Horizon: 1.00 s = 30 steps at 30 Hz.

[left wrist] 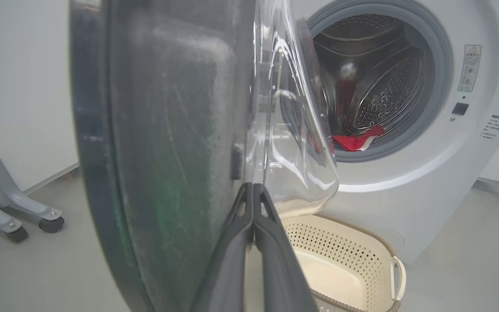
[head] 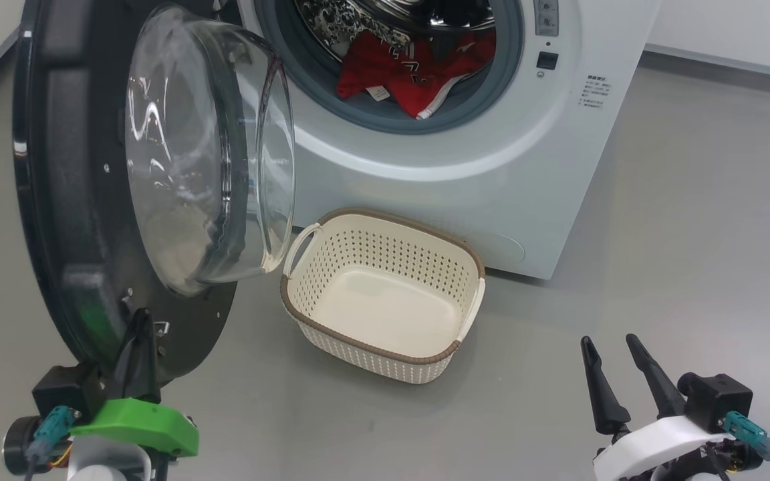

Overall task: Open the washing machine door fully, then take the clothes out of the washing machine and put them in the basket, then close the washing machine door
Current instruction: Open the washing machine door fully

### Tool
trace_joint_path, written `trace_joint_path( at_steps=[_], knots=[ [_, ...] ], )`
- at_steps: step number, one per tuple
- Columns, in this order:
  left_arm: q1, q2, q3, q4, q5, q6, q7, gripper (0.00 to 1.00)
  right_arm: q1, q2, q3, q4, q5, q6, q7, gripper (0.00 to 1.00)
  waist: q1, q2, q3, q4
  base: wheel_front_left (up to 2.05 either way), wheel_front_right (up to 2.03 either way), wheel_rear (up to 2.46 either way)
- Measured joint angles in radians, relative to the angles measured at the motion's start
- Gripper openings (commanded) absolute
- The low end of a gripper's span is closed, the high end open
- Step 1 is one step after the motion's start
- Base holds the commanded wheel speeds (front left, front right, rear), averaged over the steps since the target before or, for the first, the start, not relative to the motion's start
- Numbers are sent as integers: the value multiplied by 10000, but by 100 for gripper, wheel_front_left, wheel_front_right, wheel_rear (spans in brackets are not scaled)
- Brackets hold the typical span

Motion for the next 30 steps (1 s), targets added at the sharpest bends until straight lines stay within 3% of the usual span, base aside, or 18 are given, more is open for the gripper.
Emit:
trace_joint_path(
  at_steps=[30],
  knots=[
    [-1061,1089,2261,393,-980,389,-267,0,-1105,-915,-134,-1216,-669,-192,702,100,0,0,2543,167,0,0,0]
  ],
)
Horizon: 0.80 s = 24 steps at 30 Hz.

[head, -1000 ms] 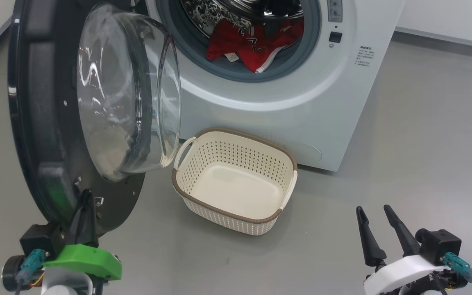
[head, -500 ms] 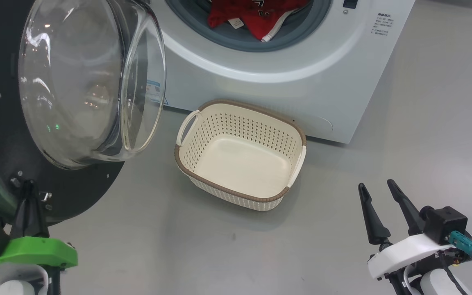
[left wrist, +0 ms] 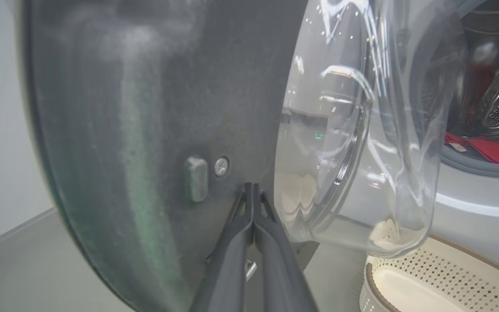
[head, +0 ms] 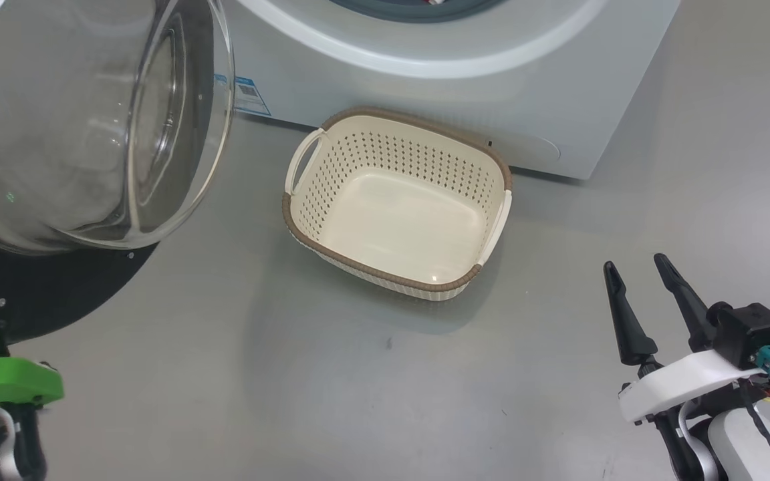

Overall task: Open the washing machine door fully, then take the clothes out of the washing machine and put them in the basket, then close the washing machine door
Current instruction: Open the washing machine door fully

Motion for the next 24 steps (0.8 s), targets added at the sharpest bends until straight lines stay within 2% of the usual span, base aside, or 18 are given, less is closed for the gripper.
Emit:
trace_joint_path(
  at_steps=[10,24],
  knots=[
    [-683,554,598,755,-219,-2,-69,0,-83,-215,-132,-268,-17,-75,182,100,0,0,649,49,0,0,0],
    [-1473,1323,892,1856,-410,-63,-52,0,-294,-366,-234,-502,-90,-92,393,100,0,0,1205,60,0,0,0]
  ],
)
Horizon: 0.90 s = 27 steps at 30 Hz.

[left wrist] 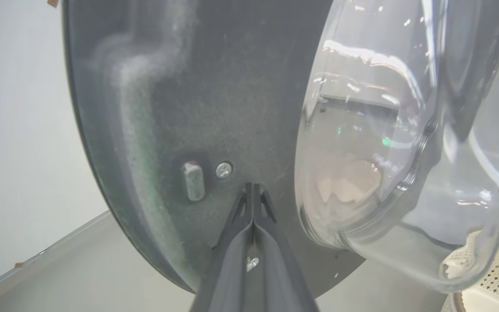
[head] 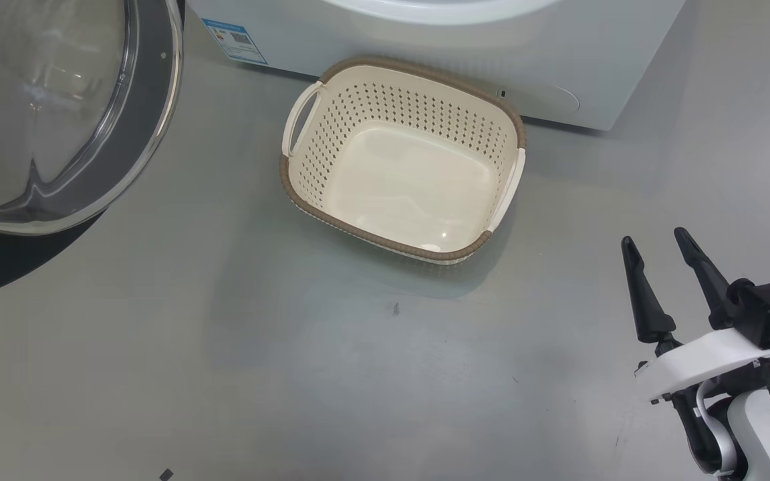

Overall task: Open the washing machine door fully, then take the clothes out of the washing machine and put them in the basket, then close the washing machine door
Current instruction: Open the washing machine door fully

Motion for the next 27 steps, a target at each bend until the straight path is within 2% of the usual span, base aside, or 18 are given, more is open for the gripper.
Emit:
trace_joint_path(
  at_steps=[16,27],
  knots=[
    [-468,75,-17,848,-4,-265,-25,0,0,2,-33,10,21,-58,17,100,0,0,-1,-94,0,0,0],
    [-559,27,-564,941,401,-566,-209,0,0,299,-42,470,215,31,-238,100,0,0,-546,-128,0,0,0]
  ],
)
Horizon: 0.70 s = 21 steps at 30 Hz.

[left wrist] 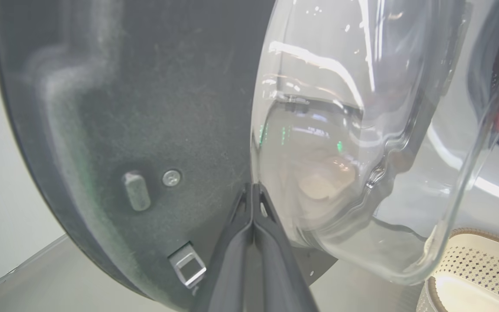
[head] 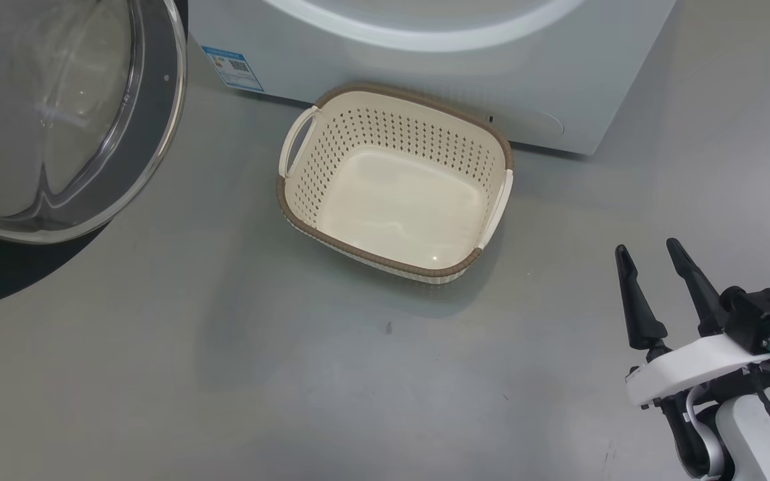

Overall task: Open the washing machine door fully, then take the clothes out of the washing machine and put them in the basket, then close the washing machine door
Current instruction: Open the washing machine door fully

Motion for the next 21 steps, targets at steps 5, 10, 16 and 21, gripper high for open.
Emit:
trace_joint_path(
  at_steps=[5,10,16,21],
  knots=[
    [96,-29,-337,-48,245,-107,-6,0,0,211,35,255,127,33,-190,100,0,0,-383,-71,0,0,0],
    [382,-77,-460,-203,477,-345,-86,0,1,422,94,523,244,121,-332,100,0,0,-823,-190,0,0,0],
    [1101,-213,-786,-454,748,-510,-88,0,4,704,207,792,320,176,-464,100,0,0,-1373,-438,0,0,0],
    [1536,-472,-1083,-738,855,-558,-90,0,13,846,167,901,366,176,-581,100,0,0,-1709,-686,0,0,0]
  ],
)
